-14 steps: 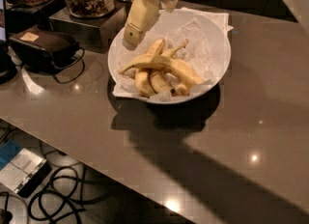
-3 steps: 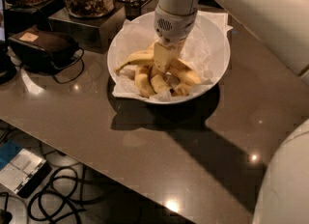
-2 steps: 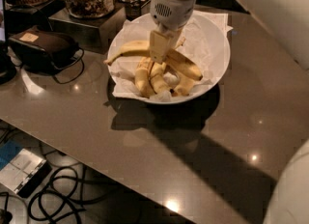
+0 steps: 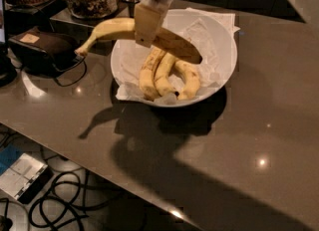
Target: Pick banana from white bowl
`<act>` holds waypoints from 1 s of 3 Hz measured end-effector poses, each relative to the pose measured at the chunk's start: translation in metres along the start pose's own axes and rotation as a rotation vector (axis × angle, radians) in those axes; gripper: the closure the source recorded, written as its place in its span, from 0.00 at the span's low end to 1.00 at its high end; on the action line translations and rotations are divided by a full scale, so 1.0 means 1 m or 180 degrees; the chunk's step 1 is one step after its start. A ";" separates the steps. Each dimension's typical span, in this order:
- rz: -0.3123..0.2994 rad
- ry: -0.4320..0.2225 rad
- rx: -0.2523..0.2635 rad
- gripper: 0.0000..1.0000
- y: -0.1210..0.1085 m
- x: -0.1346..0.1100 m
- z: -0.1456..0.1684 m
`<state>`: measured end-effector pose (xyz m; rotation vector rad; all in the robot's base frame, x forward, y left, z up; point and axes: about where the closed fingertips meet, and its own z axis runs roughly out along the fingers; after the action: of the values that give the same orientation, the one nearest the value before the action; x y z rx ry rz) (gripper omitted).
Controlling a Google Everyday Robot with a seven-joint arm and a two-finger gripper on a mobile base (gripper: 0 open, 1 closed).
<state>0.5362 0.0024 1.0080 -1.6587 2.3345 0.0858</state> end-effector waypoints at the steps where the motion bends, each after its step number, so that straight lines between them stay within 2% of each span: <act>1: -0.0009 -0.0122 0.0090 1.00 -0.004 -0.008 -0.005; 2: -0.0066 -0.0168 0.0119 1.00 0.000 -0.013 -0.008; 3: -0.0201 -0.0223 0.0016 1.00 0.025 -0.017 -0.014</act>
Offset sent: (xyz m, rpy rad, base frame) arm -0.0160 0.0041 0.0115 -0.0053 -0.0225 0.0365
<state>0.5155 0.0238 1.0234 -1.6974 2.2276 0.1232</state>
